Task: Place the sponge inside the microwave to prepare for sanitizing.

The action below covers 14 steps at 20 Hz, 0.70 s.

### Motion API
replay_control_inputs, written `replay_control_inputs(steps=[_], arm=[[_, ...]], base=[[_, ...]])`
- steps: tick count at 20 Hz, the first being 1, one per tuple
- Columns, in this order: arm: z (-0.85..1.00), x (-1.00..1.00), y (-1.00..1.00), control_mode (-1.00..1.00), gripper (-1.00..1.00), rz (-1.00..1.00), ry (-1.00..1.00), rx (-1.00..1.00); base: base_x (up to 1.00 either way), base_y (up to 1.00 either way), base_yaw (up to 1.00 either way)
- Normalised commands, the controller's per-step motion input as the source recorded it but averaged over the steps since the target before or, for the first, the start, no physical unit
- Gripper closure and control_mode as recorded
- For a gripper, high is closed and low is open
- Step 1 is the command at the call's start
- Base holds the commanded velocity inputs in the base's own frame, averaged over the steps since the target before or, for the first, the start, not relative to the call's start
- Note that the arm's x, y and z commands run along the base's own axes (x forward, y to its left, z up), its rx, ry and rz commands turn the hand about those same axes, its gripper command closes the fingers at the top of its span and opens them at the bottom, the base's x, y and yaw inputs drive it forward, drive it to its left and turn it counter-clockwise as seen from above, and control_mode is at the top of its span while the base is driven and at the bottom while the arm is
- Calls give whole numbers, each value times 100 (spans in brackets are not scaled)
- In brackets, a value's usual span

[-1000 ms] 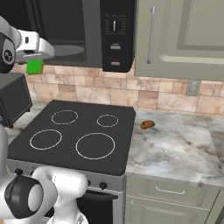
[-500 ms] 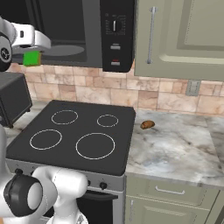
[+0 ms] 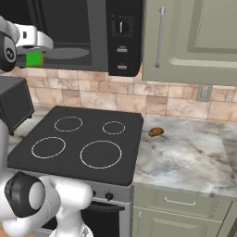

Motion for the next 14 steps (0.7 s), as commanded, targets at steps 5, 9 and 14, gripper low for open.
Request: replay_control_inputs(steps=[5,9,14], arm=[[0,43,11,-100,100,0,1,0],[0,51,9,-100,100,0,4,0],[0,52,10,-100,100,0,3,0]], base=[[0,0,0],[0,0,0],[0,0,0]])
